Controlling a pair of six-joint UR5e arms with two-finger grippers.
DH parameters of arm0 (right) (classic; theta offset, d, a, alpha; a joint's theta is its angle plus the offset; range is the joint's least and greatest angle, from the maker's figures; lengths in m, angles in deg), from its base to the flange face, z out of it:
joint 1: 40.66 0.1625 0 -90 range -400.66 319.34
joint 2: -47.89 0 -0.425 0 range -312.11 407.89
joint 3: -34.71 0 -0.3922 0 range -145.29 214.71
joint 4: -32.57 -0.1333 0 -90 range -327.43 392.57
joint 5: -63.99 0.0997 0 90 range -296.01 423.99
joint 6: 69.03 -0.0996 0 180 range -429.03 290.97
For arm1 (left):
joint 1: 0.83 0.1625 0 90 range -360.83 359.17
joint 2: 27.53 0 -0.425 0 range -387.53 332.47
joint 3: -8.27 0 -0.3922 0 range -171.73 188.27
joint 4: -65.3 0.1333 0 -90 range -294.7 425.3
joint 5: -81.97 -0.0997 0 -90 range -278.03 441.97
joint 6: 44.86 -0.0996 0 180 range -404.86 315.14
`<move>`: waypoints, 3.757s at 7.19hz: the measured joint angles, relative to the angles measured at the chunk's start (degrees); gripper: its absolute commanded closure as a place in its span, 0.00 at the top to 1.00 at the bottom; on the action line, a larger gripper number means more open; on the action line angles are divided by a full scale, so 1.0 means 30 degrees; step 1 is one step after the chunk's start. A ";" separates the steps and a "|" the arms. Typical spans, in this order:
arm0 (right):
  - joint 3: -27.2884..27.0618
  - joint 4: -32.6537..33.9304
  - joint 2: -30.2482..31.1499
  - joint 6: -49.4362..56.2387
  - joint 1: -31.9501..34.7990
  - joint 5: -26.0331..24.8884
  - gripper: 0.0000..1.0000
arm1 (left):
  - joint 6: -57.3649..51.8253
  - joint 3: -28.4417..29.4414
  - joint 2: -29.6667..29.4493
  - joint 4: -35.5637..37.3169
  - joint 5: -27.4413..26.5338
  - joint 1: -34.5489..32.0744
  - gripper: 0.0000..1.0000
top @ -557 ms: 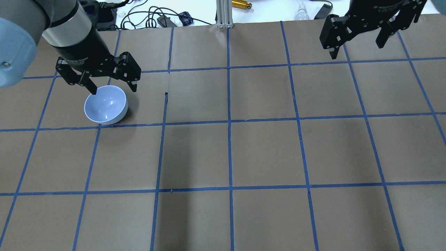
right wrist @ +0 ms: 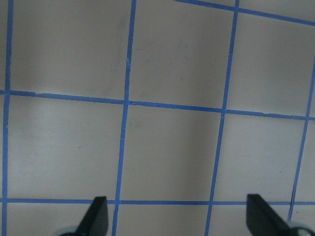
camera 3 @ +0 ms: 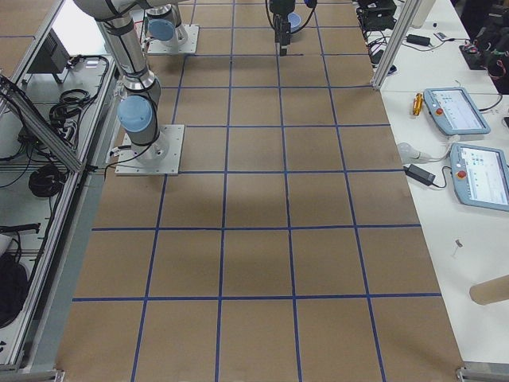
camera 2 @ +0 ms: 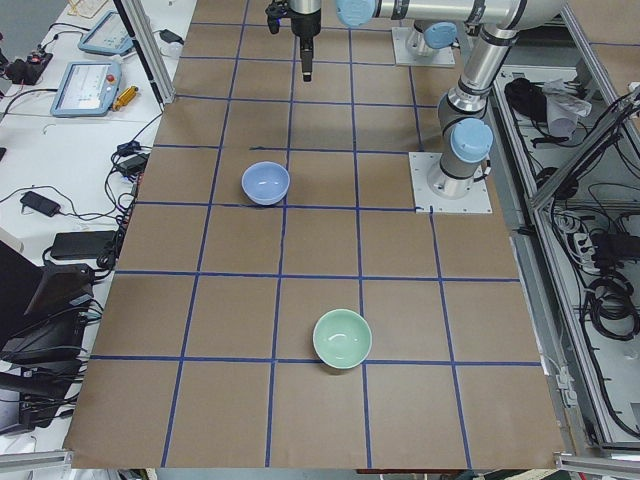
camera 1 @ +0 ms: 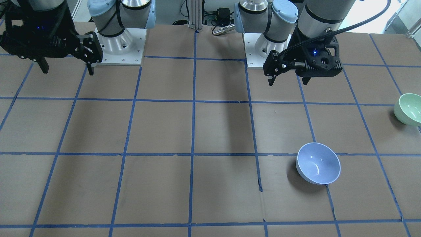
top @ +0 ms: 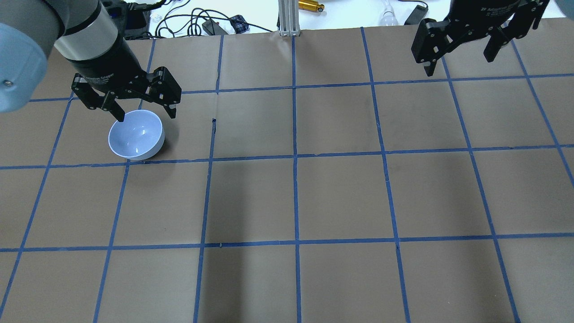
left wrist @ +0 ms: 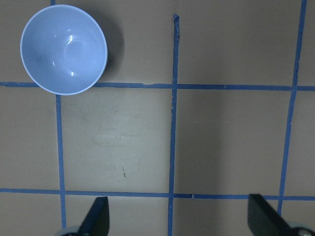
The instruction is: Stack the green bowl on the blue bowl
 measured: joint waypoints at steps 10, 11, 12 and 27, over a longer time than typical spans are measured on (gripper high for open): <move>0.0001 0.0000 0.0000 0.0000 0.0022 0.0000 1.00 | -0.1444 -0.0045 0.0138 -0.0041 -0.0019 0.0442 1.00; -0.0001 0.0000 0.0000 0.0000 0.0012 0.0001 1.00 | -0.2959 -0.0104 0.0139 -0.0006 -0.0043 0.1099 1.00; 0.0000 0.0000 0.0000 0.0001 0.0004 0.0000 1.00 | -0.4250 -0.0168 0.0133 -0.0028 -0.0025 0.1993 1.00; 0.0000 0.0000 0.0000 0.0000 0.0012 0.0000 1.00 | -3.0708 -0.1079 -0.0821 0.2851 -0.1410 1.5424 1.00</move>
